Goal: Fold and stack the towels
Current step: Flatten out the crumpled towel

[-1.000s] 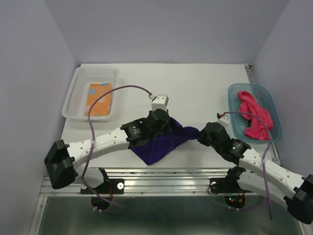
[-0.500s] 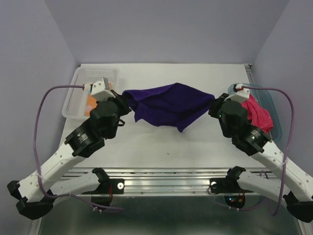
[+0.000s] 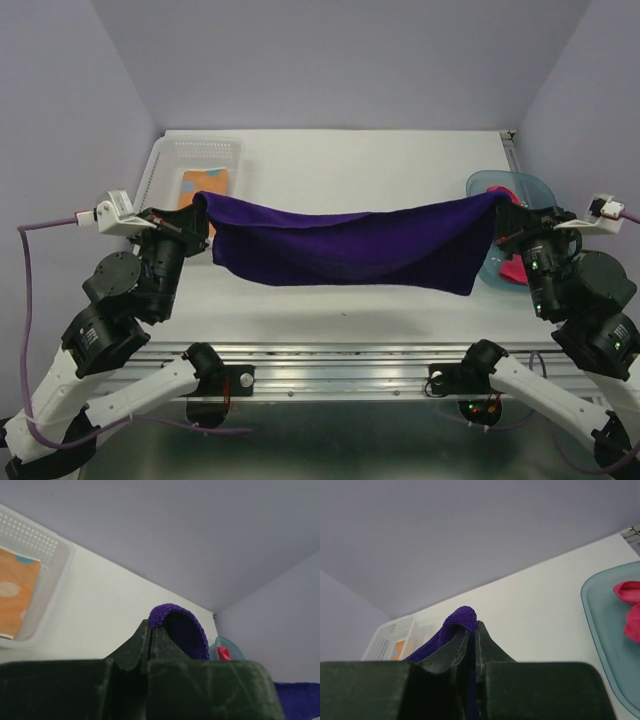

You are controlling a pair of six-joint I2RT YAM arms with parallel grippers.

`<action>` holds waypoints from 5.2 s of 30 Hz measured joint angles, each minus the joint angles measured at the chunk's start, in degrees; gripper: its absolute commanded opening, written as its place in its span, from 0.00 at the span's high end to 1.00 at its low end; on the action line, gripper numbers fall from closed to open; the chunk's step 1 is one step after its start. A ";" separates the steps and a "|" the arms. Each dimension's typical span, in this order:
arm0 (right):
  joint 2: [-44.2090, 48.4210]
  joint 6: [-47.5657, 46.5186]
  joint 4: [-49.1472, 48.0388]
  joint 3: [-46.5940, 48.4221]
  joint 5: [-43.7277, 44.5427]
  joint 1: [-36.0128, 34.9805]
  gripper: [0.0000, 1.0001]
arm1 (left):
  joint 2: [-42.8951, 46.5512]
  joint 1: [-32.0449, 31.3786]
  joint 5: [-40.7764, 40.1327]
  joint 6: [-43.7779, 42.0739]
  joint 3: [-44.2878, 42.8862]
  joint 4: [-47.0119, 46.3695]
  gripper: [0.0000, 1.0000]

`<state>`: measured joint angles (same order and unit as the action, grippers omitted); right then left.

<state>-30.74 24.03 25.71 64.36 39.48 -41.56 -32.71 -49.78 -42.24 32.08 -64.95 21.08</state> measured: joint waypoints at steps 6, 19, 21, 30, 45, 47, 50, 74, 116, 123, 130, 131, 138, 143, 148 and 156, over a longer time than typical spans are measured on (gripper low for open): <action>-4.61 2.51 4.57 0.20 7.63 0.00 0.99 | -6.10 0.20 -3.63 1.51 -0.07 0.22 1.00; -14.03 2.49 7.41 -0.63 19.45 0.00 0.99 | -25.38 21.53 5.79 0.66 -0.61 1.03 1.00; -13.33 2.38 7.39 -0.61 19.39 0.00 0.99 | -23.02 21.81 6.45 0.42 -1.14 1.05 1.00; -3.69 2.54 8.74 1.49 9.49 0.00 0.99 | -9.03 22.05 13.53 0.87 -1.92 0.94 1.00; -31.36 6.69 8.28 -1.25 14.38 9.46 0.94 | -52.24 26.23 19.78 -0.85 -8.63 -7.87 0.25; -39.36 6.78 6.78 -1.25 10.38 17.35 0.86 | -62.58 27.08 20.02 -1.55 -16.26 -2.49 0.10; -50.29 6.38 7.37 0.11 7.17 22.21 0.35 | -81.26 27.76 20.04 -2.91 -35.30 1.46 0.01; -59.14 4.48 -4.15 -4.46 -21.75 21.70 0.00 | -56.50 12.96 23.85 3.98 4.81 -9.18 0.01; -48.24 14.05 -5.92 -12.74 -25.49 -22.86 0.00 | -49.07 13.16 18.58 6.75 5.60 -11.02 0.01; -55.01 6.67 -13.03 -3.85 -28.24 -6.54 0.00 | -44.94 15.10 16.98 9.35 12.17 -9.57 0.01; -76.26 1.62 -14.97 10.86 -37.44 -0.07 0.00 | -41.68 16.20 17.31 10.43 15.69 -8.94 0.01; -78.27 1.40 -15.23 11.54 -38.34 0.87 0.00 | -41.38 16.28 17.46 10.45 15.89 -9.03 0.01; -81.24 3.50 -18.45 8.00 -42.25 5.99 0.01 | -41.77 16.94 18.75 9.90 16.22 -10.71 0.01; -72.54 8.66 -23.91 -5.42 -39.06 6.73 0.01 | -46.14 17.31 20.48 8.09 15.10 -13.09 0.01; -64.57 15.08 -24.61 -15.06 -32.87 6.69 0.01 | -53.09 17.84 23.34 5.44 11.65 -15.26 0.01; -55.71 17.70 -16.96 -21.16 -27.71 6.67 0.00 | -61.83 18.12 27.61 0.48 5.97 -18.64 0.01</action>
<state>-86.46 41.74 8.75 43.20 11.77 -34.89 -94.54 -31.66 -14.63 32.56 -58.98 2.44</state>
